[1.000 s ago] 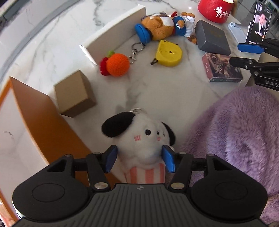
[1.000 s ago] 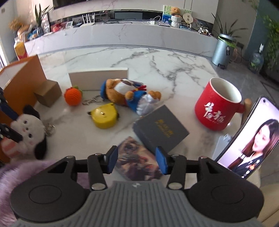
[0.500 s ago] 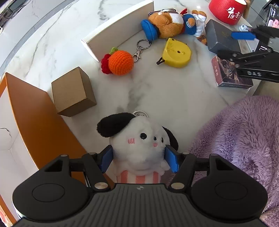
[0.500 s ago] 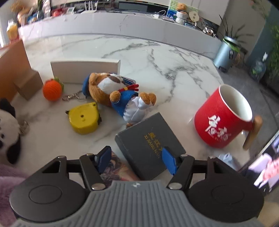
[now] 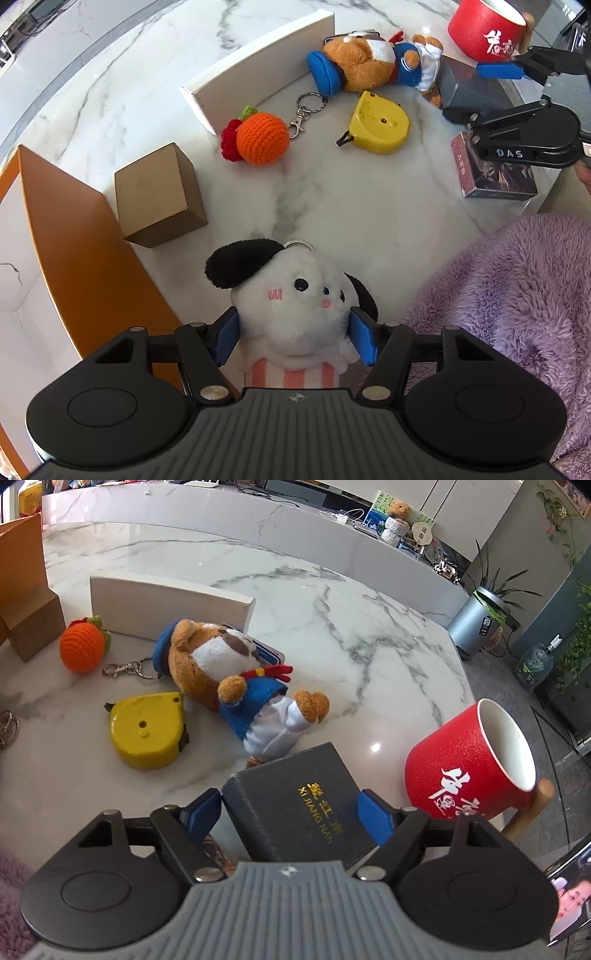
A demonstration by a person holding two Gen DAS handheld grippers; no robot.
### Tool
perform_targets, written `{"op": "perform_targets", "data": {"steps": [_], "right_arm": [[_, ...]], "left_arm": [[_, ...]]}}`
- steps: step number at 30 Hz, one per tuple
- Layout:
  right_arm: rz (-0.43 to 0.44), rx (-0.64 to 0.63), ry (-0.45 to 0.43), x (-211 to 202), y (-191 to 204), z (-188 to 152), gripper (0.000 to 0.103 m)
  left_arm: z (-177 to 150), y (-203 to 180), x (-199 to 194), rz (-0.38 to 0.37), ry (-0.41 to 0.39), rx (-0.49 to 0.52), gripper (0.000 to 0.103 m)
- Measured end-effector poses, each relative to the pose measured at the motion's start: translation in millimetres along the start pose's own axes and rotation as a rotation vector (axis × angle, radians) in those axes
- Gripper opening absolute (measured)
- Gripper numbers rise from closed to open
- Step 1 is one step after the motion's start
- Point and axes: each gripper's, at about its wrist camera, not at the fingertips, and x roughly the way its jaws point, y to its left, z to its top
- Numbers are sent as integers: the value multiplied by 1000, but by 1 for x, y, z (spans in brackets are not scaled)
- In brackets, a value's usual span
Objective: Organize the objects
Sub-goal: 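Grasp the dark gray gift box with the right gripper while the left holds the plush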
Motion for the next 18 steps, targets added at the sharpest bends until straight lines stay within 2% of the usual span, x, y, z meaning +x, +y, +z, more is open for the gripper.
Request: {"op": "perform_targets", "data": {"steps": [2,8,14,18], "right_arm": [[-28,-14,-17,-7,1,4,57],[-47,73,-62,-29,-14,10,42],[3,181,-137,-74,-22,17,39],[92,225,-210,-117,-15,25,39]], "left_arm": [[-3,3,-2,-6,-17,-21,70],[-19,4,-19,-48,-124,-69,66],[-34,6,-57,-81,-270,-144,66],[-51,10,-94,-94,-370,-163,66]]}}
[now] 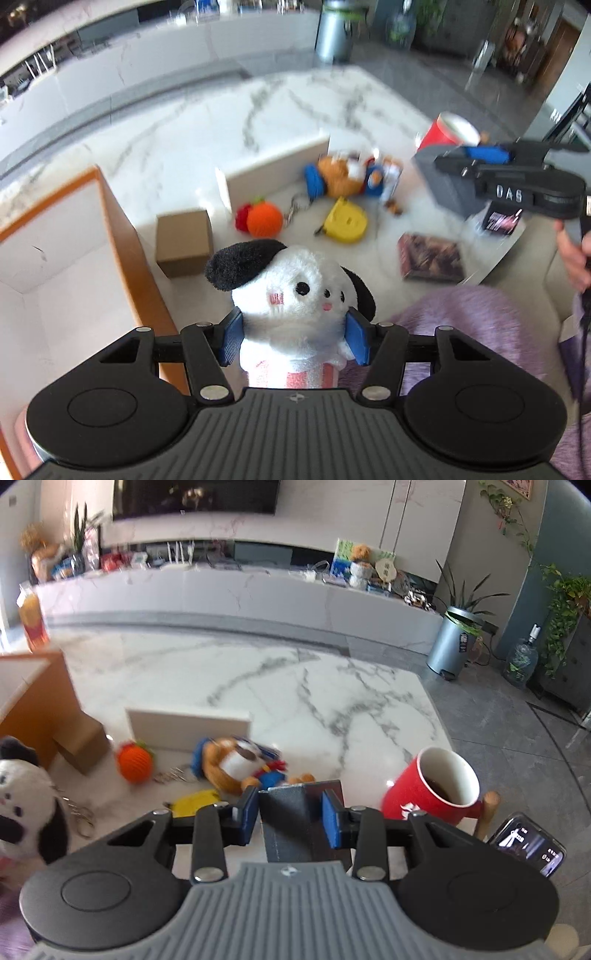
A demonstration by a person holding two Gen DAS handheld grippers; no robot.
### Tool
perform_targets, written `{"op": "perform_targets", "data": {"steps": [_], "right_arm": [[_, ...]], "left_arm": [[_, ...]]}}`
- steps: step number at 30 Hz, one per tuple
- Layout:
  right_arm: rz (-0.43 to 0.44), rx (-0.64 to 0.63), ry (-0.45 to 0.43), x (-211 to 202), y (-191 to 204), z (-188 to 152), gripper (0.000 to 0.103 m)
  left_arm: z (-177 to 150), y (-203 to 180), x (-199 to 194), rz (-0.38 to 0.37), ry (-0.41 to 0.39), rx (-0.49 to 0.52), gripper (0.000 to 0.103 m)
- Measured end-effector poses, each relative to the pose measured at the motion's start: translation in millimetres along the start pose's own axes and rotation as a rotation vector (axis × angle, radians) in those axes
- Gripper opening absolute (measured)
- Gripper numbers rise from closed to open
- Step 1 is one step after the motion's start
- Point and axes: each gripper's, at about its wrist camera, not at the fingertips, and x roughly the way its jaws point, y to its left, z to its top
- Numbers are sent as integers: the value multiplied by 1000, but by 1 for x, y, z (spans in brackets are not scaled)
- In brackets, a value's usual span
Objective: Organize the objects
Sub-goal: 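Grasp the dark gray gift box with the right gripper while the left holds the plush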
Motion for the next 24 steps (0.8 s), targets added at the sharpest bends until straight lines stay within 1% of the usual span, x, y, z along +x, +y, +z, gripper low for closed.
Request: {"op": "perform_targets", "data": {"steps": [4,8,11,13,17,20,22,24], "right_arm": [[163,46,-60,-39,23,18,39],[336,78,-102,-69,56,33,39],[485,122,-88,-77,85,41,39],[569,145,-59,-76,107,46,39],[648,185,15,-63,151,50,39],[704,218,118,-43,183,51,39],[687,208,173,-29,202,51,39],[644,194,229,-15,219,50,39]], "left_arm": [[-7,9,-48,31,-98,-26,66],[-20,31,-95,85,-177,-84,66],[-33,53,-117,138,-209,-151,66],[-42,69,-122,158,-214,-212,66],[-61,96,-117,164,-188,-328,66],[-75,114,-106,152,-160,-390,66],[-82,122,-100,157,-144,-411,66],[-90,126,-95,161,-143,-413,66]]}}
